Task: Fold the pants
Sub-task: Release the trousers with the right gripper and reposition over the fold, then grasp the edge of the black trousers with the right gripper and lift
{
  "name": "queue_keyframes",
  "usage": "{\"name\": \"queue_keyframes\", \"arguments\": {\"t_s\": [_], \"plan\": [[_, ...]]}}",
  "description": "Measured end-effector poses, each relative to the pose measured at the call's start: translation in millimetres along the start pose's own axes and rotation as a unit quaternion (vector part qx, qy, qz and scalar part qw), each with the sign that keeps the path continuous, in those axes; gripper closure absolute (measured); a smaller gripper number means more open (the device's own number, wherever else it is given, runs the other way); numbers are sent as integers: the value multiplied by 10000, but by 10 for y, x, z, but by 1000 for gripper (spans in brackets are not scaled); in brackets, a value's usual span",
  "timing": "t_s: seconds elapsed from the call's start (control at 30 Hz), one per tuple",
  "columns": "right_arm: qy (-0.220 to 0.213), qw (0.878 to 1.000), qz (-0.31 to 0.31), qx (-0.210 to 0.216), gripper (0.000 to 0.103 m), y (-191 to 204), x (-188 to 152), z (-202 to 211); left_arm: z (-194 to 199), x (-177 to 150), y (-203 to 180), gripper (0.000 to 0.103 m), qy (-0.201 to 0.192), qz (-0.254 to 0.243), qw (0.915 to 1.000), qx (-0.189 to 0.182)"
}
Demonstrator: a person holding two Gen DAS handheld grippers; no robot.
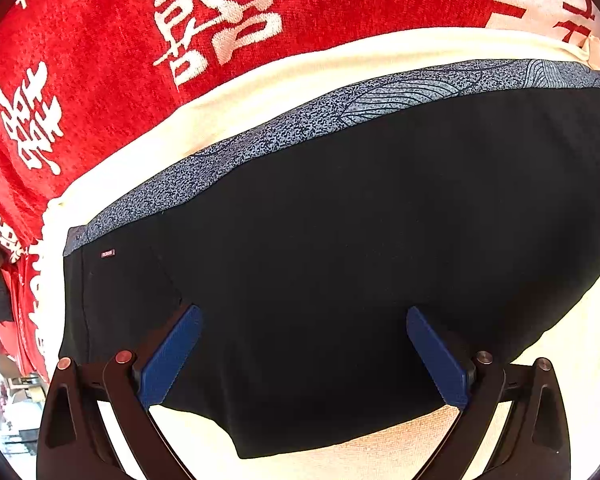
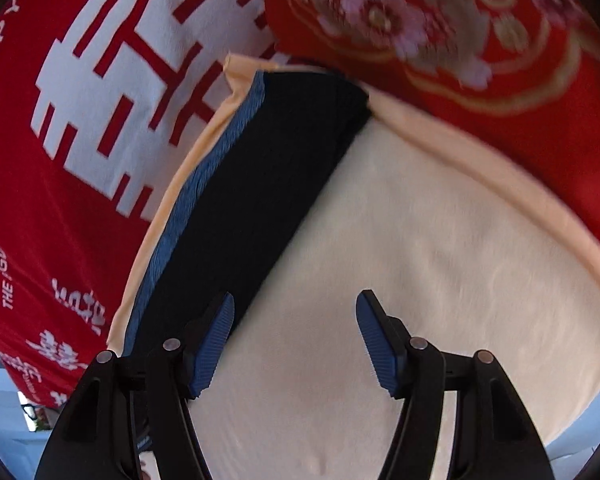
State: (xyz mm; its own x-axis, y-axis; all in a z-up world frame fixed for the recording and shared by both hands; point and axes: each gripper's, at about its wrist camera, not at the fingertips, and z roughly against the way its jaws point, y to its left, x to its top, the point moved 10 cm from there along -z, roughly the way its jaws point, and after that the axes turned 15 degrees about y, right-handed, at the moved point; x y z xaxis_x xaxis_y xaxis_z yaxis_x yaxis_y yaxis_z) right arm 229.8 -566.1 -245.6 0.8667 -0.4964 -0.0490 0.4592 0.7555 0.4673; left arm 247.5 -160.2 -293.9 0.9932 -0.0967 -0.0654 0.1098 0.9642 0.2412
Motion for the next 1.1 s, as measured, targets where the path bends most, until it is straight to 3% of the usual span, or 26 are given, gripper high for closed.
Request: {"name": "queue_keyframes", "arguments": {"t_s": [0.07,0.13,0.2,0.23,0.37,0.47,0.57,0.63,0.7,0.77,1.1], "plan": [[-154,9998,-2,-122,41,-12,286,-19,-6,-1,16,0,1,35,10000,-17],[-106,9999,-90,-85,79,-28,457,-92,-8,-6,24,0,0,63,10000,-32],[-20,9997,-194,-173,95,-50,549,-176,-11,-11,33,0,-7,98,9999,-47],[-35,9996,-166,-228,96,-35,586,-178,-13,-14,37,0,-7,118,9999,-54],[-445,9969,301,-568,96,63,747,-9,-22,-10,51,0,14,176,9998,-71],[-57,9995,-39,-298,95,-57,674,-105,-19,-13,56,0,20,179,9998,-79],[120,9998,0,-144,92,-73,453,-111,-24,-16,72,0,46,175,9998,-73],[257,9995,-50,178,71,-61,288,-135,-21,-11,80,0,50,117,9999,-43],[405,9972,-234,588,58,-69,89,-184,3,12,78,0,88,21,10000,38],[454,9956,-254,777,58,-40,7,-221,51,45,61,0,147,-51,9998,123],[481,9924,-47,1135,58,131,34,-265,445,318,-677,0,-29,-209,9965,-806]]}}
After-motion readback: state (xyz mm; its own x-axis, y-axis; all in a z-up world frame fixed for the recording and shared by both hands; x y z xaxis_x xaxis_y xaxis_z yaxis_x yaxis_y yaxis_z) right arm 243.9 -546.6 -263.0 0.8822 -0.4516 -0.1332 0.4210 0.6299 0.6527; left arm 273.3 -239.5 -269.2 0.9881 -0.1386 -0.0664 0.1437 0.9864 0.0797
